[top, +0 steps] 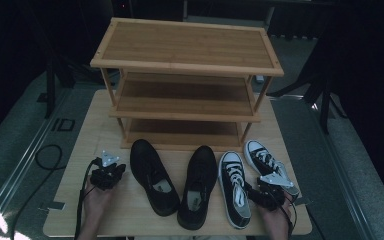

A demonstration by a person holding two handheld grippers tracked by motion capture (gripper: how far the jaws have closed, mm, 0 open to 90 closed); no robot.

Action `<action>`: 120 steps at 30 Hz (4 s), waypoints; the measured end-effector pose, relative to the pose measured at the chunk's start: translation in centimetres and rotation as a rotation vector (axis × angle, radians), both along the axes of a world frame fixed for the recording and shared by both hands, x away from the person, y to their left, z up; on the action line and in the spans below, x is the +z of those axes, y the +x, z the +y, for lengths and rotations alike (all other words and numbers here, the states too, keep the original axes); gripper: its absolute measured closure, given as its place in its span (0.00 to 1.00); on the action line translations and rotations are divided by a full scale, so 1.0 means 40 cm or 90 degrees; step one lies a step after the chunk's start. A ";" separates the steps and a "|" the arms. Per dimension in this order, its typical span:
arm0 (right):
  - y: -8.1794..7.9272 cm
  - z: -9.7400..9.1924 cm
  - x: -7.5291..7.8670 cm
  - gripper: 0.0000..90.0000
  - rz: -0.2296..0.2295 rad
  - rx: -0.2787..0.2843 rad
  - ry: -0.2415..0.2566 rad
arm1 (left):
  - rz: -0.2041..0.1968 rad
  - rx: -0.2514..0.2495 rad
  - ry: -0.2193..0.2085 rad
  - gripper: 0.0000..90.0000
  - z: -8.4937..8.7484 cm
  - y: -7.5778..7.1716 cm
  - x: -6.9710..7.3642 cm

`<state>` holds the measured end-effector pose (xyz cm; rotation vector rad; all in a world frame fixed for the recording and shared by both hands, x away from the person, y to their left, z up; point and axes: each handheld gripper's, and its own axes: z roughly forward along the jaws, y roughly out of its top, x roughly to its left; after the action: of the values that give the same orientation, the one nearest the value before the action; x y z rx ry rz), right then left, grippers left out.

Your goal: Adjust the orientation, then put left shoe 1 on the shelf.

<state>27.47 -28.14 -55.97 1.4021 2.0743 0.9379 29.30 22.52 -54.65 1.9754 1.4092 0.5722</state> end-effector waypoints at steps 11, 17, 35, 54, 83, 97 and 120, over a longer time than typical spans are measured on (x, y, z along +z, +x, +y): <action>0.000 0.000 0.000 0.51 0.000 0.000 0.000 | 0.005 -0.013 -0.003 1.00 -0.008 0.007 -0.007; 0.000 0.000 0.000 0.51 0.000 0.000 0.000 | 0.009 -0.032 0.000 1.00 -0.027 0.013 -0.008; 0.000 0.000 0.000 0.51 -0.001 0.000 0.000 | 0.000 -0.039 0.002 1.00 -0.047 0.055 -0.005; 0.000 0.000 0.000 0.51 -0.001 0.000 0.000 | -0.010 -0.099 0.007 1.00 -0.163 0.128 -0.006; 0.000 0.000 0.000 0.51 0.000 0.000 0.000 | -0.009 -0.147 -0.062 0.86 -0.146 -0.033 0.148; 0.000 0.000 0.000 0.51 0.000 0.000 0.000 | 0.009 -0.180 -0.048 0.81 -0.219 -0.091 0.235; 0.000 0.000 0.000 0.51 -0.001 0.000 0.000 | 0.168 -0.178 0.041 0.80 -0.282 -0.028 0.252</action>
<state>27.47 -28.14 -55.98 1.4016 2.0735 0.9387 28.18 11.22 -44.58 2.3153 1.2423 0.2394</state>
